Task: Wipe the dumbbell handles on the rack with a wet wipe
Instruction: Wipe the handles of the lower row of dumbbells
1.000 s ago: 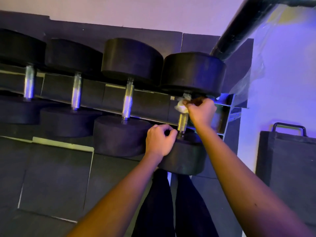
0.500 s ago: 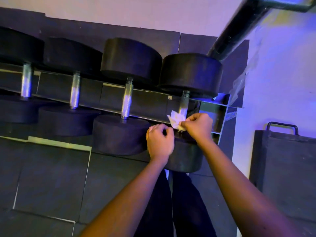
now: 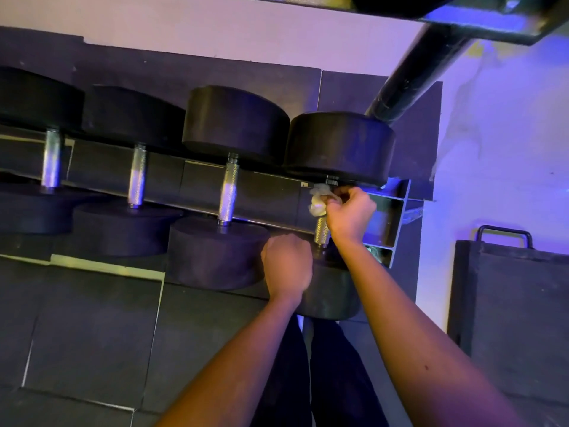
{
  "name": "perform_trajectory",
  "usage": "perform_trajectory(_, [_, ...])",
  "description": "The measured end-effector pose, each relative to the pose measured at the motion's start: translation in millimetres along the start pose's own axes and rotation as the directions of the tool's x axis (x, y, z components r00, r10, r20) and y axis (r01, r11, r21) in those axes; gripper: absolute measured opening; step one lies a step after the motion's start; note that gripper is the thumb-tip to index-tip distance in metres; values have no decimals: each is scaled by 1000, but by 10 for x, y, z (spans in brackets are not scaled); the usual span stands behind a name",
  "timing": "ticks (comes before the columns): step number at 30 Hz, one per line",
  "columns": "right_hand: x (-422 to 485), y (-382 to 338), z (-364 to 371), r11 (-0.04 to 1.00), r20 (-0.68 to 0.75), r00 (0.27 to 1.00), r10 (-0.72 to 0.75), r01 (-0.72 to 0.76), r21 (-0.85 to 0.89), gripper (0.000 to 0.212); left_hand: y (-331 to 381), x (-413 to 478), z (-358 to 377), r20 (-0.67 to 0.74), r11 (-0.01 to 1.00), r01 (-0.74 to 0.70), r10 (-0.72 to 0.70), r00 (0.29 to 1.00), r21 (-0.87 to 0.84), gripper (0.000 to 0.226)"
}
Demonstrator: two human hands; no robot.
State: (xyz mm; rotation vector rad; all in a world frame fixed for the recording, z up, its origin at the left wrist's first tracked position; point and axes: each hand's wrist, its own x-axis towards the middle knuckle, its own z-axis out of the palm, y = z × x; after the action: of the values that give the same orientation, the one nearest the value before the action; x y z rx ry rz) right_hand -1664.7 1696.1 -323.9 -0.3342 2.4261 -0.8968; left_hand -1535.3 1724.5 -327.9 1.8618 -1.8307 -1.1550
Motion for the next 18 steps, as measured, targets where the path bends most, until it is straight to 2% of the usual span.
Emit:
perform_trajectory(5, [92,16,-78,994,-47,993,104,-102,48,18,-7,7,6,-6,1000,-2,2,1000,-1,40])
perform_trajectory(8, [44,49,-66,995,-19,996,85,-85,45,13,-13,3,5,-1,1000,4,-4,1000,-2,36])
perform_trajectory(12, [77,39,-60,997,66,996,65,-63,-34,21,-5,1,3,12,1000,3,-3,1000,-2,25])
perform_trajectory(16, [187,30,-146,994,86,992,90,-85,-65,8,-6,0,5,0,1000,-9,9,1000,0,25])
perform_trajectory(18, [117,60,-220,996,101,991,84,-81,-37,15,-16,-3,9,-5,1000,-14,14,1000,0,28])
